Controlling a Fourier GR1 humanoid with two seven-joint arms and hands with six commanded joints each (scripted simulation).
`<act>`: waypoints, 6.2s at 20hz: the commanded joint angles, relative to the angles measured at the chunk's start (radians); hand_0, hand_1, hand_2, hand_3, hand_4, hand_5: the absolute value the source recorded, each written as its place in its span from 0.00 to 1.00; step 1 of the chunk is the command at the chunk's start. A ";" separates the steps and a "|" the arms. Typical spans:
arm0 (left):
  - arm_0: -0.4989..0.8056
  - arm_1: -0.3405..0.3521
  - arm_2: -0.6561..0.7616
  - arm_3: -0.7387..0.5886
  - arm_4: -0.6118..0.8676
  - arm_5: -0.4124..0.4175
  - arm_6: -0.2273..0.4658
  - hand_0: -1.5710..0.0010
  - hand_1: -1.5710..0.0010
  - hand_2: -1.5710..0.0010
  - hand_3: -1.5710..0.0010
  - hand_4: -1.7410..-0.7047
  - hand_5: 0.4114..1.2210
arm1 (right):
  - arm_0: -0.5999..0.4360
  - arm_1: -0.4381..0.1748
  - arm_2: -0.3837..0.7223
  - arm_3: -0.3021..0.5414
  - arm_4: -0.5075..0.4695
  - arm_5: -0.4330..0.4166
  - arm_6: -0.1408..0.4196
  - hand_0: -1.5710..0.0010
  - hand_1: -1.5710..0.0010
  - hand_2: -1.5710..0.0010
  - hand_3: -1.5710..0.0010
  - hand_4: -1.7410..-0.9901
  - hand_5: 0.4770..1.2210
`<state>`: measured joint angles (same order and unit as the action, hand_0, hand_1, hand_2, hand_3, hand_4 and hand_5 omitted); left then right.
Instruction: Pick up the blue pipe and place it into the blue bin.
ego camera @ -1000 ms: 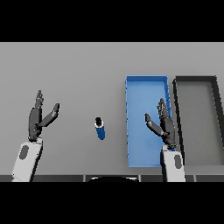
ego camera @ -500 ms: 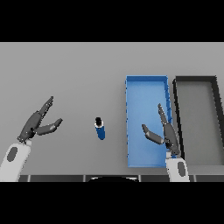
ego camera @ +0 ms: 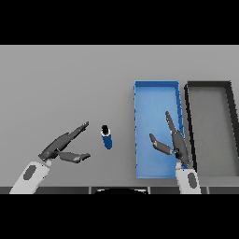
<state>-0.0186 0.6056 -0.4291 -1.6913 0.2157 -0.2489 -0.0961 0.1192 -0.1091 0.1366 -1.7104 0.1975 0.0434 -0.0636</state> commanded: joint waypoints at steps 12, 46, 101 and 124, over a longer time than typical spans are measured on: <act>-0.106 -0.245 -0.106 0.199 -0.107 0.038 0.035 1.00 1.00 1.00 1.00 0.54 0.07 | 0.033 0.000 0.001 -0.051 -0.006 -0.001 0.020 1.00 1.00 1.00 1.00 0.70 0.18; -0.233 -0.443 -0.162 0.106 -0.083 0.110 0.006 0.01 0.01 0.01 0.05 0.00 0.99 | 0.026 -0.017 -0.027 -0.029 -0.019 0.001 -0.008 1.00 1.00 1.00 1.00 0.80 0.17; -0.243 -0.453 -0.137 0.096 -0.104 0.049 0.075 0.03 0.04 0.12 0.04 0.01 1.00 | -0.575 -0.001 0.272 -0.074 -0.474 0.524 0.340 0.03 0.03 0.03 0.04 0.35 0.91; -0.267 -0.394 -0.162 0.147 -0.242 0.012 0.136 0.99 0.99 0.99 0.99 0.81 0.17 | -0.592 0.102 0.176 -0.111 -0.602 0.524 0.491 0.00 0.00 0.00 0.00 0.33 1.00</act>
<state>-0.2851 0.2115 -0.5912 -1.5438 -0.0269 -0.2378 0.0412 -0.4736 -0.0066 0.3123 -1.8211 -0.4044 0.5673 0.4255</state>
